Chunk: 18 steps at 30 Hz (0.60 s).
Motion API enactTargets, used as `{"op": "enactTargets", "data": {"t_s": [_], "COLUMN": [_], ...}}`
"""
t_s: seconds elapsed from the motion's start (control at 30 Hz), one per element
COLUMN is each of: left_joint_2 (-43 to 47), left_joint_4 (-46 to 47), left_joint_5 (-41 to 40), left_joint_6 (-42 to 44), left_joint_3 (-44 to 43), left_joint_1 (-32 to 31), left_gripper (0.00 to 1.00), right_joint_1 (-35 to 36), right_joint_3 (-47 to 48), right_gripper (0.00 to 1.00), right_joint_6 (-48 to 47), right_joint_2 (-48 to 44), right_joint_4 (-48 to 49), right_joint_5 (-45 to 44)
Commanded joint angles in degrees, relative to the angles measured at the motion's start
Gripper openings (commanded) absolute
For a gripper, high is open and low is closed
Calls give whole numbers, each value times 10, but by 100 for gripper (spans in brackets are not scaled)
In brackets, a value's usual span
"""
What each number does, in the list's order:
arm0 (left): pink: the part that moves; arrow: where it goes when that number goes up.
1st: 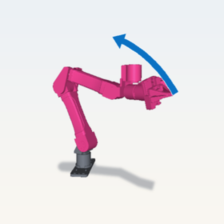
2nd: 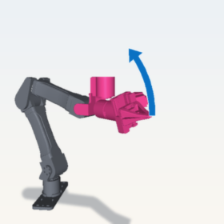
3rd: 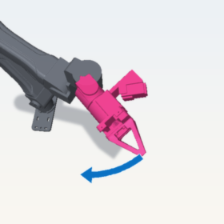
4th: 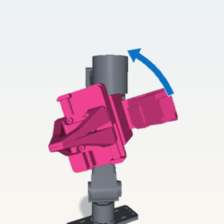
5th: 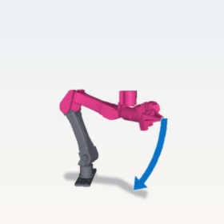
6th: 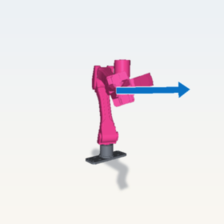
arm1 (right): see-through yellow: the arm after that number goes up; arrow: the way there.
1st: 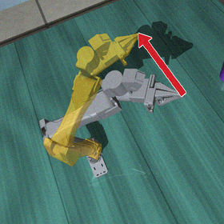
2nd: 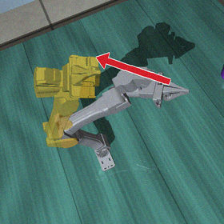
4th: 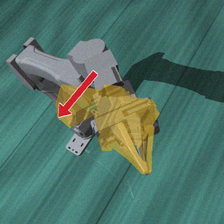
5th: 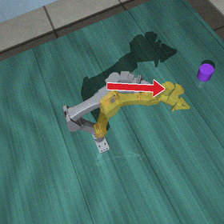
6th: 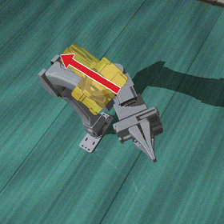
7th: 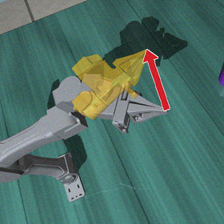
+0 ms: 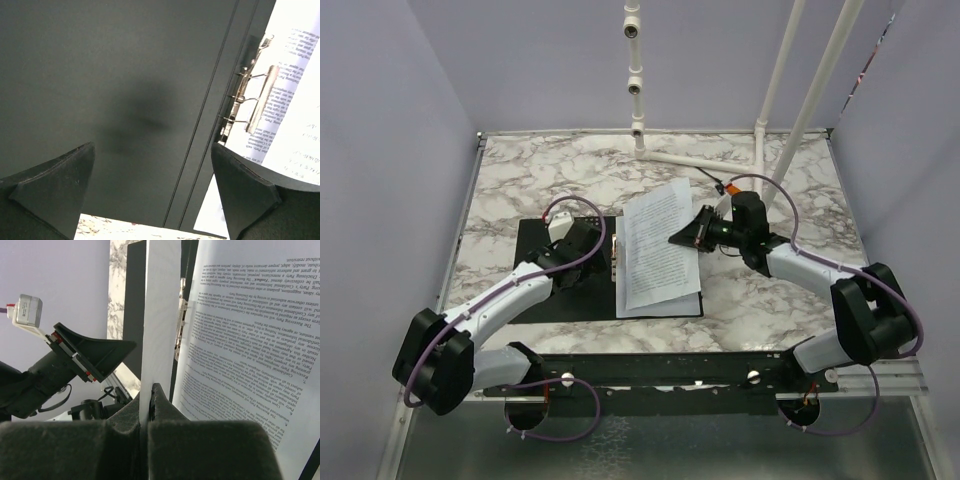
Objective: Put the files into the folder
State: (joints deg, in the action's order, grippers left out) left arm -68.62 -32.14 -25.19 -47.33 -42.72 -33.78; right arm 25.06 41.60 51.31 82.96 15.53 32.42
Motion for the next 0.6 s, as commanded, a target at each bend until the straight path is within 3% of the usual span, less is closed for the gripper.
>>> {"op": "enactTargets", "data": {"t_s": [0.0,0.57], "left_joint_2": [-9,-26], "left_joint_4": [27,63], "left_joint_5": [-9,29], "left_joint_6": [-21,-20], "left_joint_3": [19,57], "left_joint_1": [10,33], "left_gripper": [99,99], "right_joint_1": [3,9], "right_joint_3": [-8,-7], "right_gripper": [1,0], "right_joint_6": [10,27], "right_joint_2": [23,104], "right_joint_4": [34,82], "right_joint_5": [-16,-10]}}
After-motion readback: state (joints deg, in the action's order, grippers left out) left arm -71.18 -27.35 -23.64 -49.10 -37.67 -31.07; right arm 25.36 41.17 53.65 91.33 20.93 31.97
